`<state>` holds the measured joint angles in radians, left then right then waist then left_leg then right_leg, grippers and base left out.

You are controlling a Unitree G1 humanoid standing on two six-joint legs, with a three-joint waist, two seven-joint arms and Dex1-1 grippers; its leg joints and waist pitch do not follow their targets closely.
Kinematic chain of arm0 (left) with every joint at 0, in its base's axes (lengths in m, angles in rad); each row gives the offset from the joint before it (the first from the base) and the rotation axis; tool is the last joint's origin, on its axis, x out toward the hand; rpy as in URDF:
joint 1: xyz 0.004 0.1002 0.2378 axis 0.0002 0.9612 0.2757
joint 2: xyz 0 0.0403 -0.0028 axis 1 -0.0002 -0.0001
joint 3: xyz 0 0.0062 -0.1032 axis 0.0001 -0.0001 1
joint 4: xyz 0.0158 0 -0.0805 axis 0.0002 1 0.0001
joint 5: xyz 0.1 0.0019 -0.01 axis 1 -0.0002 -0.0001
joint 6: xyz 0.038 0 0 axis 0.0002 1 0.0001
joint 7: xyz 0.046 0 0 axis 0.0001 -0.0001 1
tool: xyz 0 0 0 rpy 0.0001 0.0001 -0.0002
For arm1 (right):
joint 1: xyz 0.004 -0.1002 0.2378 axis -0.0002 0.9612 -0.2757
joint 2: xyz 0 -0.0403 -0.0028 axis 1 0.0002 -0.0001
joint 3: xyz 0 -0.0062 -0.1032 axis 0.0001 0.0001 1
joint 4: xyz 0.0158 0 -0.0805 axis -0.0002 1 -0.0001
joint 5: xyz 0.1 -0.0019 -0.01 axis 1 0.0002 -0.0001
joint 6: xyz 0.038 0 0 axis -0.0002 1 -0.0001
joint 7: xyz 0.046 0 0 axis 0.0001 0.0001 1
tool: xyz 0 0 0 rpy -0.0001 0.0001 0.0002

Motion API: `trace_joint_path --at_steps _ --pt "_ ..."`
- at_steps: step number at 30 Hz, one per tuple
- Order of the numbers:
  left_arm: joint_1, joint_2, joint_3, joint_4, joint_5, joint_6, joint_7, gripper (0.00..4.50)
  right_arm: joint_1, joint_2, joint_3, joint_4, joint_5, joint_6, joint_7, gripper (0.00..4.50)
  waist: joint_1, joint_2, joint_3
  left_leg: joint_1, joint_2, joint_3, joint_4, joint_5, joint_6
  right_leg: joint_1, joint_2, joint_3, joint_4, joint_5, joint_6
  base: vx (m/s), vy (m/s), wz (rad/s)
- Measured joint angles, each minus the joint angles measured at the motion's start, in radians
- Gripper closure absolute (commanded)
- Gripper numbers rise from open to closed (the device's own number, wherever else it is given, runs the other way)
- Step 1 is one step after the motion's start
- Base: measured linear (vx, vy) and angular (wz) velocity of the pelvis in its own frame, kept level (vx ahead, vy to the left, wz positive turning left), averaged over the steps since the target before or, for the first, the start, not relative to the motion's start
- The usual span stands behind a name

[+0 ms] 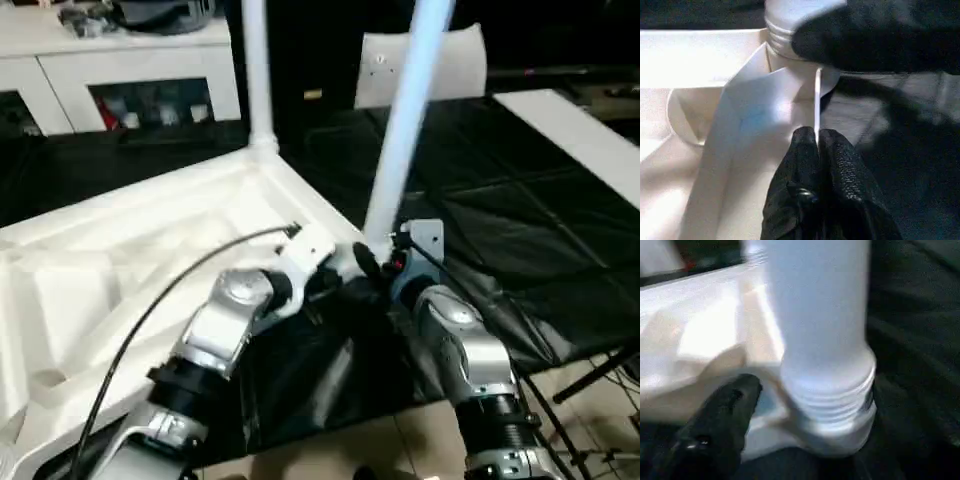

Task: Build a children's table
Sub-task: Rotate leg to tighten

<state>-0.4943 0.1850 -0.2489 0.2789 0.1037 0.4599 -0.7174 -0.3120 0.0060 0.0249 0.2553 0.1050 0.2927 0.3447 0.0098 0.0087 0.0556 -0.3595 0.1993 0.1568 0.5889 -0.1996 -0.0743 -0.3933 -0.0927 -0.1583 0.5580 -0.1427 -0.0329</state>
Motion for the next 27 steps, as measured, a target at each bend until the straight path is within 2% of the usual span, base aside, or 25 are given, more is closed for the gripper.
trace_joint_path --at_steps 3,4,5,9,12,16,19,22,27 --pt "0.003 0.038 -0.006 -0.020 0.000 -0.027 -0.041 4.50 0.034 -0.041 0.031 -0.032 0.010 -0.041 0.090 0.11 0.009 0.000 0.000 -0.008 0.001 0.002 0.003 -0.001 0.002 -0.017 0.000 0.003 0.022 -0.015 -0.006 0.000 0.000 0.00" --pt "0.003 0.038 -0.006 -0.020 0.000 -0.027 -0.041 4.50 0.034 -0.041 0.031 -0.032 0.010 -0.041 0.090 0.11 0.009 0.000 0.000 -0.008 0.001 0.002 0.003 -0.001 0.002 -0.017 0.000 0.003 0.022 -0.015 -0.006 0.000 0.000 0.00" --pt "0.012 0.065 -0.013 -0.024 -0.007 -0.056 -0.077 4.50 0.051 -0.077 0.039 -0.050 0.021 -0.053 0.150 0.05 0.022 0.000 0.000 -0.008 0.004 0.003 0.002 -0.001 0.002 -0.022 0.003 0.004 0.028 -0.018 -0.010 0.000 0.000 0.00" --pt "0.021 0.135 -0.026 -0.023 -0.035 -0.112 -0.179 4.50 0.091 -0.174 0.055 -0.092 0.044 -0.067 0.271 0.05 0.042 0.000 0.000 -0.005 0.006 0.006 0.004 0.000 0.000 -0.024 0.003 0.004 0.037 -0.022 -0.013 0.004 -0.013 -0.01" --pt "0.025 0.180 -0.048 -0.016 -0.045 -0.166 -0.264 4.50 0.092 -0.247 0.065 -0.113 0.049 -0.095 0.349 0.05 0.056 -0.001 0.001 0.000 0.007 0.010 0.004 0.001 -0.003 -0.020 0.003 0.006 0.037 -0.022 -0.008 0.000 0.000 0.00" --pt "0.010 0.243 -0.077 0.039 -0.063 -0.271 -0.403 4.50 0.110 -0.325 0.104 -0.139 0.050 -0.130 0.481 0.05 0.078 -0.002 0.001 0.017 0.007 0.011 0.004 -0.002 -0.008 -0.006 0.002 0.007 0.033 -0.022 -0.007 0.000 0.000 0.00" --pt "0.002 0.274 -0.085 0.056 -0.072 -0.306 -0.476 4.50 0.110 -0.365 0.111 -0.138 0.050 -0.130 0.536 0.05 0.081 -0.003 0.001 0.019 0.006 0.012 0.004 -0.002 -0.008 -0.002 0.002 0.008 0.027 -0.020 -0.004 0.000 0.000 0.00" --pt "-0.012 0.308 -0.104 0.072 -0.086 -0.336 -0.552 4.50 0.102 -0.408 0.141 -0.134 0.051 -0.131 0.604 0.05 0.080 -0.005 0.000 0.020 0.006 0.012 0.004 -0.002 -0.008 0.002 0.002 0.008 0.022 -0.019 -0.003 0.000 0.000 0.00" --pt "-0.035 0.323 -0.121 0.102 -0.090 -0.376 -0.622 4.50 0.064 -0.424 0.182 -0.120 0.058 -0.131 0.695 0.05 0.083 -0.008 -0.001 0.024 0.006 0.012 0.004 -0.002 -0.008 0.007 0.001 0.008 0.021 -0.019 -0.002 0.000 0.000 0.00"
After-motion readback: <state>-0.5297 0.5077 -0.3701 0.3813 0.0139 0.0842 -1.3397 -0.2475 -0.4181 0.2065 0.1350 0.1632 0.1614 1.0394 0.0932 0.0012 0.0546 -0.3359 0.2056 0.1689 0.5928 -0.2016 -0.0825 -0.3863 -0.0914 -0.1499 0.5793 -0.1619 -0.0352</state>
